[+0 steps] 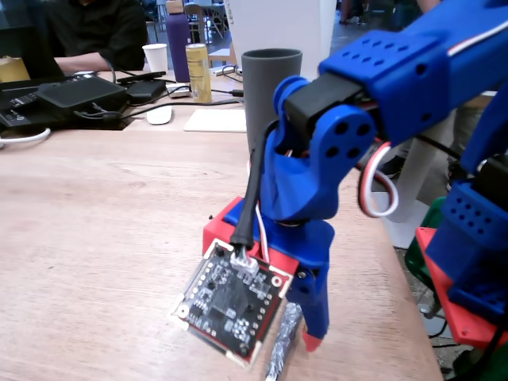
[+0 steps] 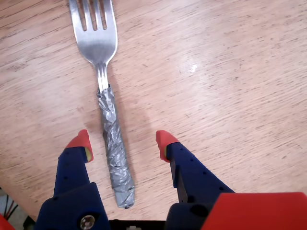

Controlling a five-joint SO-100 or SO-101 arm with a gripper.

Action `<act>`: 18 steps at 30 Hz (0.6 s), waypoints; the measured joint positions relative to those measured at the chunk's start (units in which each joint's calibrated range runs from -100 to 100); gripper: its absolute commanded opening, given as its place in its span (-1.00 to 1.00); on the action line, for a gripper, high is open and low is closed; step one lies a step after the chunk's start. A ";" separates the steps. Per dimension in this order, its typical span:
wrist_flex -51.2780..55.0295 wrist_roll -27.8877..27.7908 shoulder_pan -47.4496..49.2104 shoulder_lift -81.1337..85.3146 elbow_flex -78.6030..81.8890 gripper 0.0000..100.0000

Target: Grab the fork and place it in gray glass

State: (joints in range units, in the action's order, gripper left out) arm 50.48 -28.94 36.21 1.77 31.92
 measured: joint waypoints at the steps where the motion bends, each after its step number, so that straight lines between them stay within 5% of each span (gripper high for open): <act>1: 0.00 0.00 0.28 0.00 0.00 -0.40; 18: 0.08 0.00 1.69 -6.40 -1.08 -0.40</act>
State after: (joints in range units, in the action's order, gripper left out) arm 50.56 -28.94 37.91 -4.63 30.84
